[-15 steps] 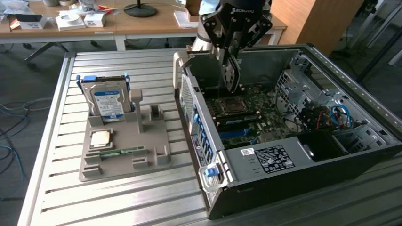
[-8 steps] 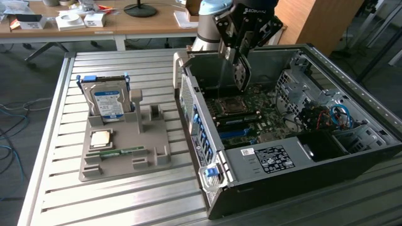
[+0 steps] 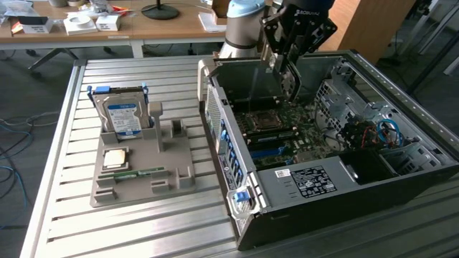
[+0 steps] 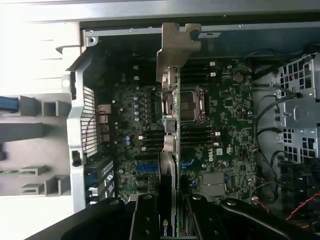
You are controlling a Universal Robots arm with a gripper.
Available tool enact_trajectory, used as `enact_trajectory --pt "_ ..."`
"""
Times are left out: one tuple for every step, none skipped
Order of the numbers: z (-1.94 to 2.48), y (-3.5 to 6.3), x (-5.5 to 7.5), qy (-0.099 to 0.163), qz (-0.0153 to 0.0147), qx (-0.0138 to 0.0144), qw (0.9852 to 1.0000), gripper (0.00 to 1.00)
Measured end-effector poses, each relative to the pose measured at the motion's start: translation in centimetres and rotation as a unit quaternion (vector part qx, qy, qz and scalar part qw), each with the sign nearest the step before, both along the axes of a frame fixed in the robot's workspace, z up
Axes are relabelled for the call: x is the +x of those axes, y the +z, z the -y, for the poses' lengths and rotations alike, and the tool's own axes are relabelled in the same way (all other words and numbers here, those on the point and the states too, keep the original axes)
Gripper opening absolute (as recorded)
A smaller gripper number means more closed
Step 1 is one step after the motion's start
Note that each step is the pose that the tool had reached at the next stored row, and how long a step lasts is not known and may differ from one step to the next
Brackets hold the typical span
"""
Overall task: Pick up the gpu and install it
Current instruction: 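Pick up the gpu and move the gpu toward the slot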
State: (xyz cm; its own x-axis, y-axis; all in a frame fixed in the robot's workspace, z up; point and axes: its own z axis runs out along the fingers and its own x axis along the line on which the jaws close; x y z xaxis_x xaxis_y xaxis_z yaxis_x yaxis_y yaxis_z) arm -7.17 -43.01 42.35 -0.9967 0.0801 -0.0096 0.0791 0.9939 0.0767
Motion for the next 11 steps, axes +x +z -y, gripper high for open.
enact_trajectory --pt "0.00 0.00 0.4 0.000 0.0000 0.0000 1.0000 0.26" --pt "0.00 0.00 0.8 0.000 0.0000 0.0000 1.0000 0.26" --pt "0.00 0.00 1.1 0.000 0.0000 0.0000 1.0000 0.26" --pt "0.00 0.00 1.5 0.000 0.0000 0.0000 1.0000 0.26" --pt "0.00 0.00 1.9 0.000 0.0000 0.0000 1.0000 0.26" --pt "0.00 0.00 2.3 0.000 0.0000 0.0000 1.0000 0.26" --pt "0.00 0.00 2.7 0.000 0.0000 0.0001 1.0000 0.26" --pt "0.00 0.00 3.0 0.000 0.0000 0.0000 1.0000 0.26" --pt "0.00 0.00 3.4 0.000 0.0000 0.0000 1.0000 0.26" --pt "0.00 0.00 3.7 0.000 0.0000 0.0001 1.0000 0.26" --pt "0.00 0.00 4.0 0.000 0.0000 0.0001 1.0000 0.26"
